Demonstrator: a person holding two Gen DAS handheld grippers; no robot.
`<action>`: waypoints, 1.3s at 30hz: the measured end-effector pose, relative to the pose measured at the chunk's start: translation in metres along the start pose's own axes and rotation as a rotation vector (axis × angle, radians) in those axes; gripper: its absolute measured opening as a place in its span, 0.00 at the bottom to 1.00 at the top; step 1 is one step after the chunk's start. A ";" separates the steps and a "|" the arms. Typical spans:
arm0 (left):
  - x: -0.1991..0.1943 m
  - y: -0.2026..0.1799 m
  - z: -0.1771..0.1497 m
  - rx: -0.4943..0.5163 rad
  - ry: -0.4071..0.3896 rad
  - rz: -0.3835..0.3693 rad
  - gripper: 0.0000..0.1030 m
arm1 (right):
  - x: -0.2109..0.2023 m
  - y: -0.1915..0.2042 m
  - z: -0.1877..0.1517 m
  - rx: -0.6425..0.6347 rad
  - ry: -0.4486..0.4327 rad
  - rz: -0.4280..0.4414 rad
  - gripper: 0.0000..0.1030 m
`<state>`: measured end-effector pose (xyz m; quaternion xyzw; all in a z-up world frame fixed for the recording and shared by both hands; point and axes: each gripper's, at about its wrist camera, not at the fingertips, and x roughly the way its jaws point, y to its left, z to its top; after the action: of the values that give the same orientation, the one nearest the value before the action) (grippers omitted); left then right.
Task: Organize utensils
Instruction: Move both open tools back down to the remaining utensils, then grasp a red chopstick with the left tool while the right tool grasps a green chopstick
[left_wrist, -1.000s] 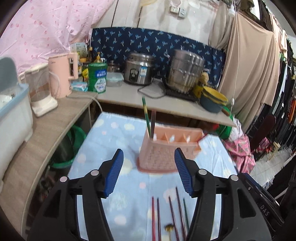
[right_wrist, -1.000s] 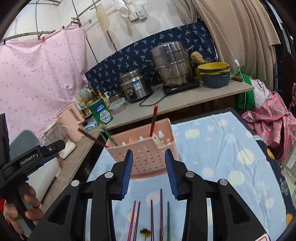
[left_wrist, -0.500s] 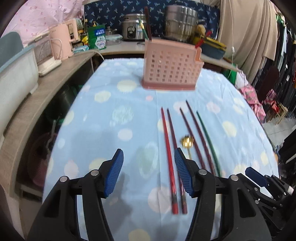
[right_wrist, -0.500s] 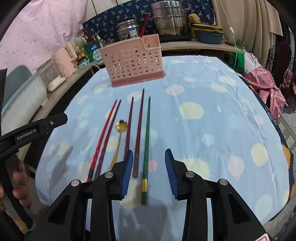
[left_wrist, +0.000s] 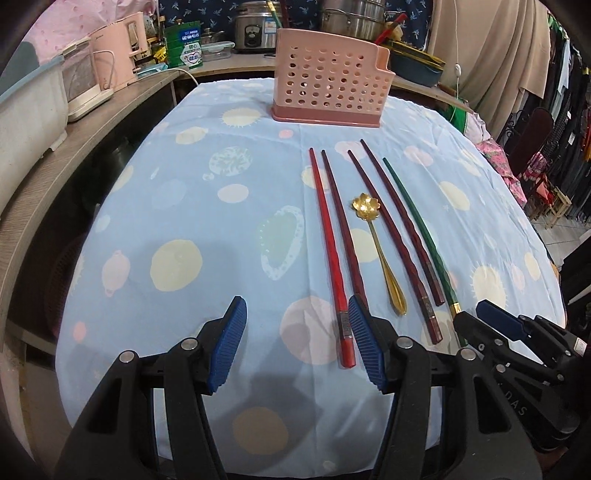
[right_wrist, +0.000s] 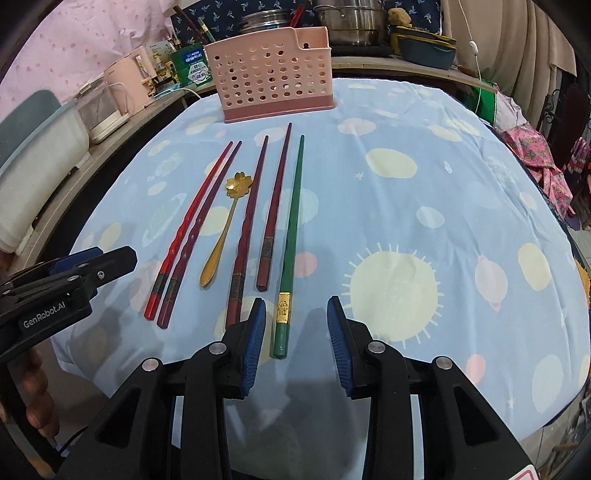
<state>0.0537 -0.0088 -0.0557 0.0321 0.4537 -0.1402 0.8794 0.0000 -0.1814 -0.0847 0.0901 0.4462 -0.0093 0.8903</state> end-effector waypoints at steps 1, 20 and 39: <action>0.001 -0.002 -0.001 0.003 0.001 0.001 0.53 | 0.001 0.000 0.000 -0.001 0.002 -0.001 0.30; 0.021 -0.008 -0.014 0.027 0.066 0.004 0.54 | 0.007 -0.001 -0.004 0.000 0.013 -0.010 0.25; 0.020 -0.007 -0.016 0.049 0.058 0.005 0.16 | 0.008 -0.001 -0.004 -0.010 0.008 -0.023 0.13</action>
<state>0.0500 -0.0171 -0.0814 0.0591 0.4756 -0.1481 0.8651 0.0018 -0.1810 -0.0933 0.0808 0.4507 -0.0169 0.8889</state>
